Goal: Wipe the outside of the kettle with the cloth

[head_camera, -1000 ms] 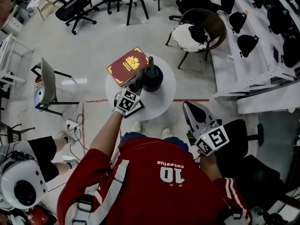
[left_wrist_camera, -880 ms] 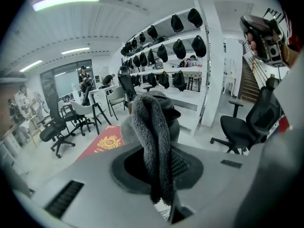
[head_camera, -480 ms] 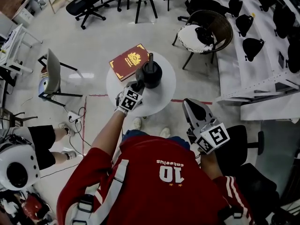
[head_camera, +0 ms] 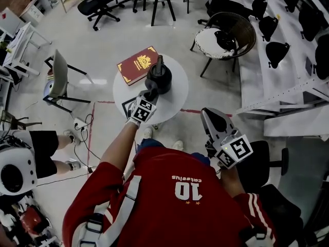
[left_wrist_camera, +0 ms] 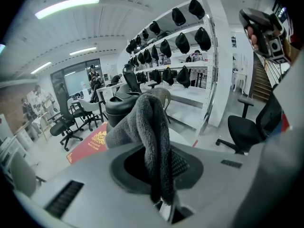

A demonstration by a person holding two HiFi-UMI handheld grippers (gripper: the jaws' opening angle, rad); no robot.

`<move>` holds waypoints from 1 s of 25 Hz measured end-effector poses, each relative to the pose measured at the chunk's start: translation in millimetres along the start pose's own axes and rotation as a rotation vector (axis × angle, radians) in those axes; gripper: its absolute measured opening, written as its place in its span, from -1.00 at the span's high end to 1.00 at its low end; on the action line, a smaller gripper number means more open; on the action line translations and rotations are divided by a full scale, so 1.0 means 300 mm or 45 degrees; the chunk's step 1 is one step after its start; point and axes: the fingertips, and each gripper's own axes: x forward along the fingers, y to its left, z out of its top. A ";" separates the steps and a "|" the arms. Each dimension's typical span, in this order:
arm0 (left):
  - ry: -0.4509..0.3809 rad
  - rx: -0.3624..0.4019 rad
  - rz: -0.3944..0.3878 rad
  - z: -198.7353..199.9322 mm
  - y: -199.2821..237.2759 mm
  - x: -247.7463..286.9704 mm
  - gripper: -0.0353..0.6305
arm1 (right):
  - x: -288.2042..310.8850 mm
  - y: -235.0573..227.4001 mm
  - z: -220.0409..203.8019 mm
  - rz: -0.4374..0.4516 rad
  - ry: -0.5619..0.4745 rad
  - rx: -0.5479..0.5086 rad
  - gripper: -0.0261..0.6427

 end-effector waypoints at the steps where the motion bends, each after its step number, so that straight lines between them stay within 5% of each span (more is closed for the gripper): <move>1: -0.001 -0.001 0.005 0.006 -0.007 0.004 0.75 | -0.013 -0.008 -0.001 -0.002 -0.005 0.003 0.88; 25: -0.044 0.123 -0.055 0.218 -0.150 0.136 0.75 | -0.181 -0.122 -0.004 -0.084 -0.079 0.059 0.88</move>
